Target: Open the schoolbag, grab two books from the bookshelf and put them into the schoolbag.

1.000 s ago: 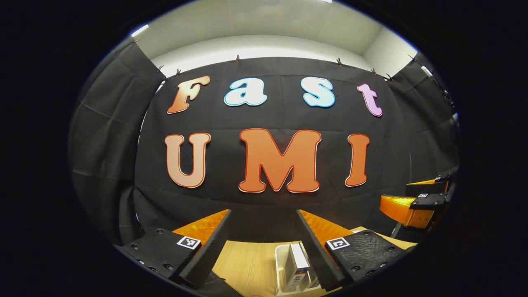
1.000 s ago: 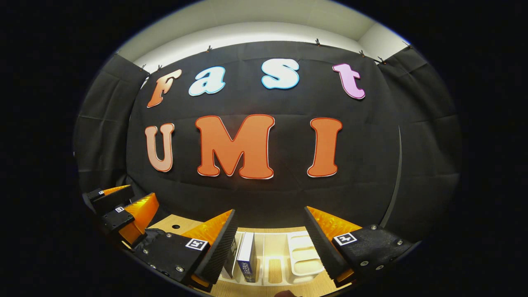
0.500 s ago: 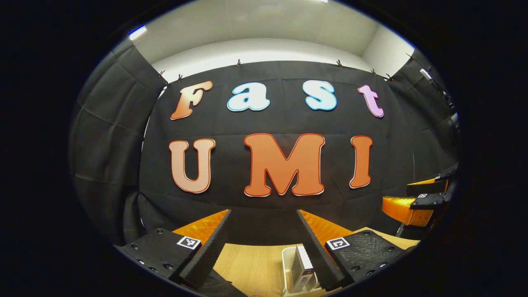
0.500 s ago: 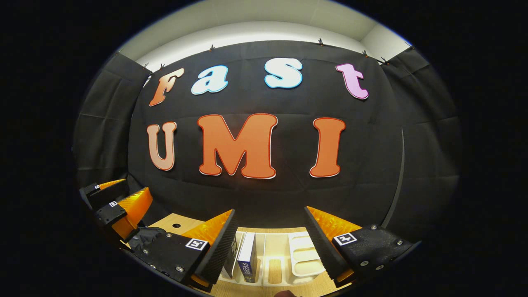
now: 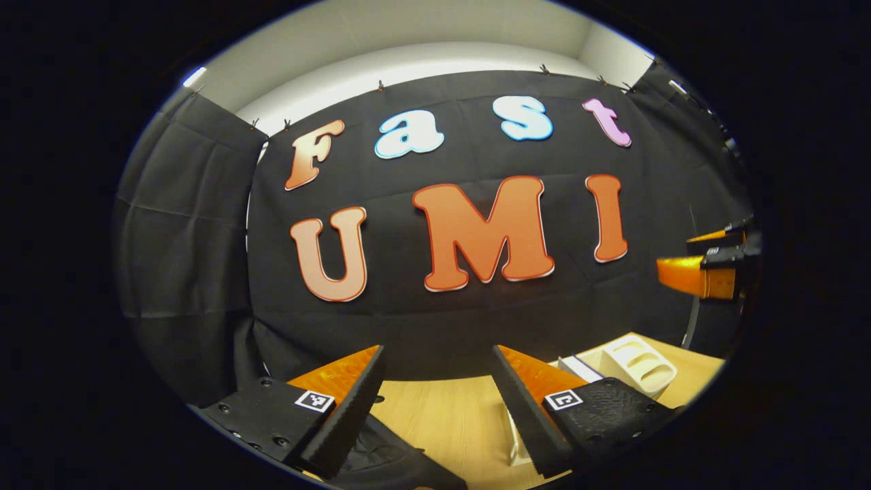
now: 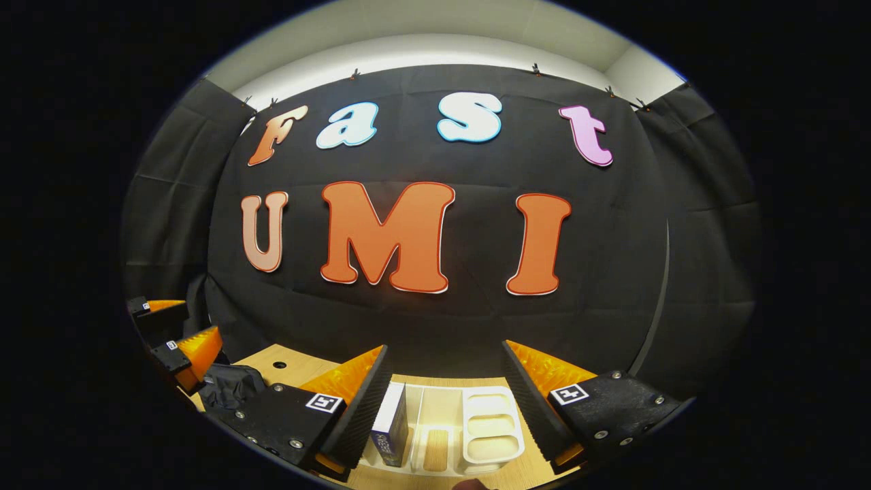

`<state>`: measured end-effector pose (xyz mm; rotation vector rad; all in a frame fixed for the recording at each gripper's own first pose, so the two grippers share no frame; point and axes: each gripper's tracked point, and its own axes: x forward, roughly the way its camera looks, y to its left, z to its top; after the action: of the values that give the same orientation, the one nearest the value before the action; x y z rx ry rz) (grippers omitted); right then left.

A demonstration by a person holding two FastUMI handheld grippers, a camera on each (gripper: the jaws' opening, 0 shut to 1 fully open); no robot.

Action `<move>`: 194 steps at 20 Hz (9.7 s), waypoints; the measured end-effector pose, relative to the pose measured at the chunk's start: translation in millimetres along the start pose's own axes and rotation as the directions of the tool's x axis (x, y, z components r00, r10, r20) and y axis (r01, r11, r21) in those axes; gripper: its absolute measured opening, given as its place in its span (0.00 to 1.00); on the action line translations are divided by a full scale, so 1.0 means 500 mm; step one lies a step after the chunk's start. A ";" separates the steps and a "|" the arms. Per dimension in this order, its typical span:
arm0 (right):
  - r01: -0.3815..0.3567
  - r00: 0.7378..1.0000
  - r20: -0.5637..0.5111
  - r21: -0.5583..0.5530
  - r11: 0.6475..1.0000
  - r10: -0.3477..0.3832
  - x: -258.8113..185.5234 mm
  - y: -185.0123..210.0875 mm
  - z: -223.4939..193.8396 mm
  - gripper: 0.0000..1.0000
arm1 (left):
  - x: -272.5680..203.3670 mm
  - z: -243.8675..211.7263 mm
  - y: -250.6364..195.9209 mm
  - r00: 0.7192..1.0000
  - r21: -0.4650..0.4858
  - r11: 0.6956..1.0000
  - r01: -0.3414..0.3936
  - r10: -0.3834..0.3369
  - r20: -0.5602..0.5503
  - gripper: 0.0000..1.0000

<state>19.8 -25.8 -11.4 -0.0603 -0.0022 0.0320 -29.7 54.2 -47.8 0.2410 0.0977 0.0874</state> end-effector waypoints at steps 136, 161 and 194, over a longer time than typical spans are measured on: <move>0.236 0.485 -0.562 0.822 0.519 0.670 -0.109 0.661 -0.433 0.30 | 0.034 -0.291 0.112 0.387 -0.248 0.748 0.615 -0.561 -0.732 0.05; 0.038 0.211 -0.838 0.522 0.852 0.503 -0.232 0.514 -0.531 0.98 | 0.030 -0.325 0.070 0.407 -0.228 0.795 0.562 -0.505 -0.761 0.05; -0.089 0.174 -0.973 0.135 0.987 0.149 0.217 0.188 -0.536 0.39 | 0.017 -0.350 0.042 0.442 -0.175 0.939 0.295 -0.296 -0.847 0.05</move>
<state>126.0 55.4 -284.3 -0.0215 1.3896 0.1537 -41.4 116.3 -212.4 0.1514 1.1828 -0.1604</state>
